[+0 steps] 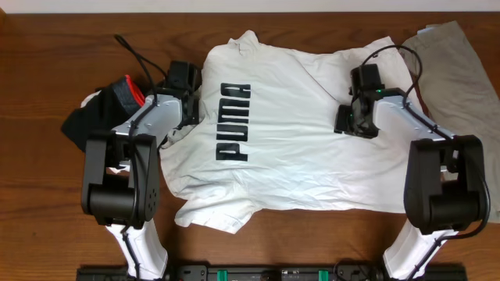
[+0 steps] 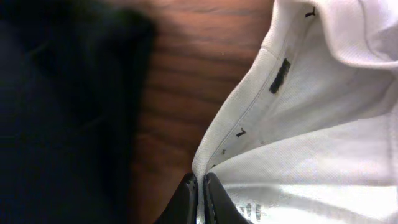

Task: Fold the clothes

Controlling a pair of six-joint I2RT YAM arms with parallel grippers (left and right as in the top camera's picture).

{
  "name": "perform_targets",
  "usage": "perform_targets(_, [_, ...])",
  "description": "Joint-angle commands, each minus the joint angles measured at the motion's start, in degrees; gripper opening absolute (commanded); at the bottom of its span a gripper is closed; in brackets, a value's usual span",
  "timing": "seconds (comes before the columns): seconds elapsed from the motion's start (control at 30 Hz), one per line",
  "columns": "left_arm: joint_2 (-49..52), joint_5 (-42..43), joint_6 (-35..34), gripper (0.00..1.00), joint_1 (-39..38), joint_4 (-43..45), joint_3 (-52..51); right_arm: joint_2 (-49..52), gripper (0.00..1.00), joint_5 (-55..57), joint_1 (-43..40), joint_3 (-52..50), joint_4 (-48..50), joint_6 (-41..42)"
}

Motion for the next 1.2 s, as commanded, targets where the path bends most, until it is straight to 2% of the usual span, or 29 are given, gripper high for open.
perform_targets(0.0, [-2.1, -7.3, -5.4, 0.06, 0.4, -1.0, 1.0, 1.8, 0.54, 1.2, -1.6, -0.3, -0.7, 0.6])
perform_targets(0.13, [-5.1, -9.1, -10.3, 0.06, 0.4, -2.6, 1.5, 1.8, 0.57, 1.2, -2.4, -0.3, -1.7, 0.6])
perform_targets(0.23, [-8.6, -9.3, -10.4, 0.07, 0.3, -2.4, 2.0, 1.6, 0.6, 1.1, -3.2, -0.3, -3.1, 0.6])
perform_targets(0.3, [-11.1, -9.2, -10.3, 0.17, 0.3, -2.5, 2.4, 1.0, 0.61, 0.9, -3.9, -0.2, -4.3, 0.5])
perform_targets(0.33, [-12.7, -8.1, -9.1, 0.31, 0.3, -2.6, 2.5, 0.4, 0.61, 0.6, -4.5, -0.2, -4.9, 0.1])
perform_targets(0.4, [-15.5, -6.8, -8.2, 0.49, 0.3, -2.7, 2.5, -1.1, 0.62, 0.2, -5.6, -0.2, -5.7, -0.8])
perform_targets(0.53, [-21.8, -6.4, -8.2, 0.57, 0.3, -3.5, 2.5, -6.6, 0.66, -0.4, -8.7, -0.2, -7.8, -2.0])
perform_targets(0.6, [-24.9, -5.5, -7.9, 0.6, 0.3, -4.3, 2.5, -10.2, 0.73, -0.6, -10.8, -0.2, -9.3, -2.0])
perform_targets(0.7, [-28.2, 1.8, -4.9, 0.6, 0.3, -5.2, 2.5, -15.0, 0.83, -2.9, -14.1, -0.2, -10.6, -2.0])
perform_targets(0.73, [-28.7, 5.0, -3.0, 0.59, 0.3, -5.3, 2.5, -16.4, 0.82, -4.3, -15.3, -0.2, -10.7, -2.0])
perform_targets(0.83, [-28.3, 15.4, 1.5, 0.59, 0.3, -5.2, 2.5, -18.4, 0.75, -6.0, -17.9, -0.2, -9.8, -2.0])
perform_targets(1.0, [-24.3, 28.4, 6.1, 0.59, 0.3, -4.1, 2.5, -16.7, 0.35, -6.9, -19.8, -0.2, -2.3, -2.0])
perform_targets(1.17, [-21.7, 37.3, 6.0, 0.59, 0.3, -3.7, 2.5, -10.3, 0.15, -7.0, -19.8, -0.2, 9.4, -2.0])
